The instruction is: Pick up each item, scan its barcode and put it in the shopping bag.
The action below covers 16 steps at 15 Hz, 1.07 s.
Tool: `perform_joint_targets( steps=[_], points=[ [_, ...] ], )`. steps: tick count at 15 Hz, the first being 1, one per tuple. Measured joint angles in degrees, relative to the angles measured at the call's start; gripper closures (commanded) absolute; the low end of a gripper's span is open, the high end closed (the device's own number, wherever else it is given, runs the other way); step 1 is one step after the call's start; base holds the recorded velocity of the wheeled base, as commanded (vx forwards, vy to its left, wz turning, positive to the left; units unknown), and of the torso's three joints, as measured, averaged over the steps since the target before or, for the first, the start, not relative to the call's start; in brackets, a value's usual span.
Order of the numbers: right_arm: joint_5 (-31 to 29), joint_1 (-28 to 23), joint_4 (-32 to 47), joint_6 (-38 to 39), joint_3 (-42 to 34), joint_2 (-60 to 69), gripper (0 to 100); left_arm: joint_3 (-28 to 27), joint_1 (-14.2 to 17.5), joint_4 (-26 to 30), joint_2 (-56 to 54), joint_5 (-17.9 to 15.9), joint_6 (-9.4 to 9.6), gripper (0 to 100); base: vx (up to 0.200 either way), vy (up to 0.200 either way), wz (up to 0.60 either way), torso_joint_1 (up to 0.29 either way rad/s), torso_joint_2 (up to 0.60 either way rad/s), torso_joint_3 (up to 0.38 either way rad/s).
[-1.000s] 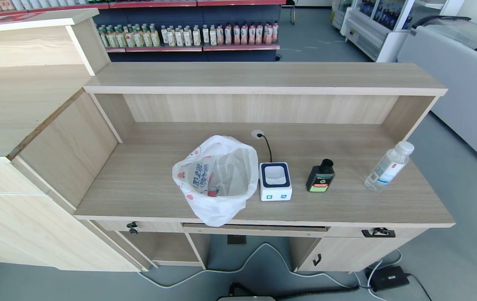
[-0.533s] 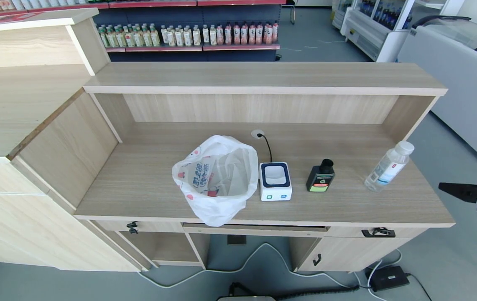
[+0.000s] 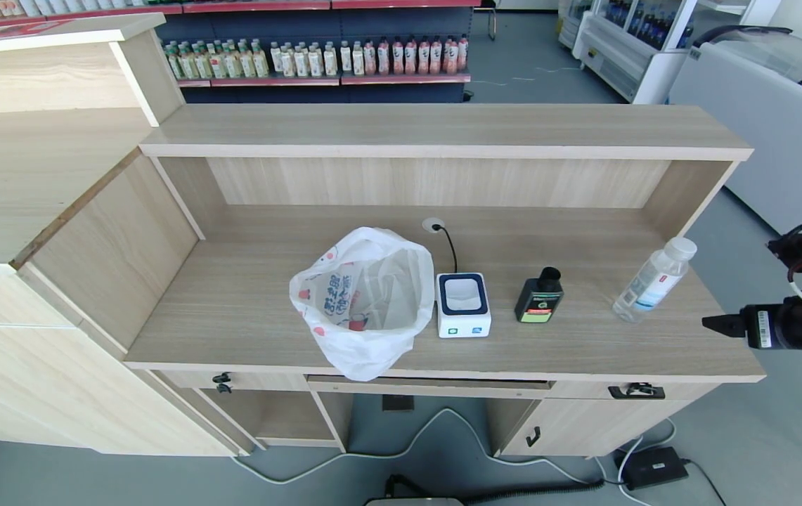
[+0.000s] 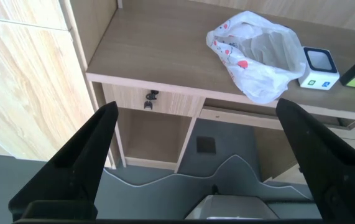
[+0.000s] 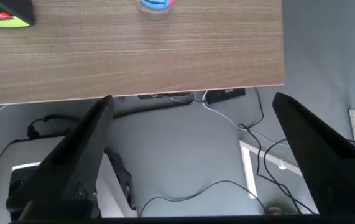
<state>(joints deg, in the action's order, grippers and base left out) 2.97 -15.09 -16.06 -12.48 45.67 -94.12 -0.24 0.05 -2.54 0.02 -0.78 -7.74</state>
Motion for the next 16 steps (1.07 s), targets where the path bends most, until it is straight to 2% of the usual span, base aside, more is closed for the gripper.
perform_joint_targets(
  steps=[2, 7, 16],
  points=[
    [2.7, 1.0, -1.6, -4.0, 3.0, -3.6, 0, 0.0, 0.0, 0.0, 0.0, 0.0, -0.02, 0, 0.0, 0.0, 0.0, 0.0, 0.0, 0.0],
    [3.6, 5.7, -1.8, -5.1, 10.2, -11.0, 0, 0.0, 0.0, 0.0, 0.0, 0.0, 0.0, 0, 0.0, 0.0, 0.0, 0.0, 0.0, 0.0],
    [4.2, 12.1, -1.9, -5.2, 11.8, -16.0, 0, 0.0, 0.0, 0.0, 0.0, 0.0, -0.02, 0, 0.0, 0.0, 0.0, 0.0, 0.0, 0.0]
  ],
)
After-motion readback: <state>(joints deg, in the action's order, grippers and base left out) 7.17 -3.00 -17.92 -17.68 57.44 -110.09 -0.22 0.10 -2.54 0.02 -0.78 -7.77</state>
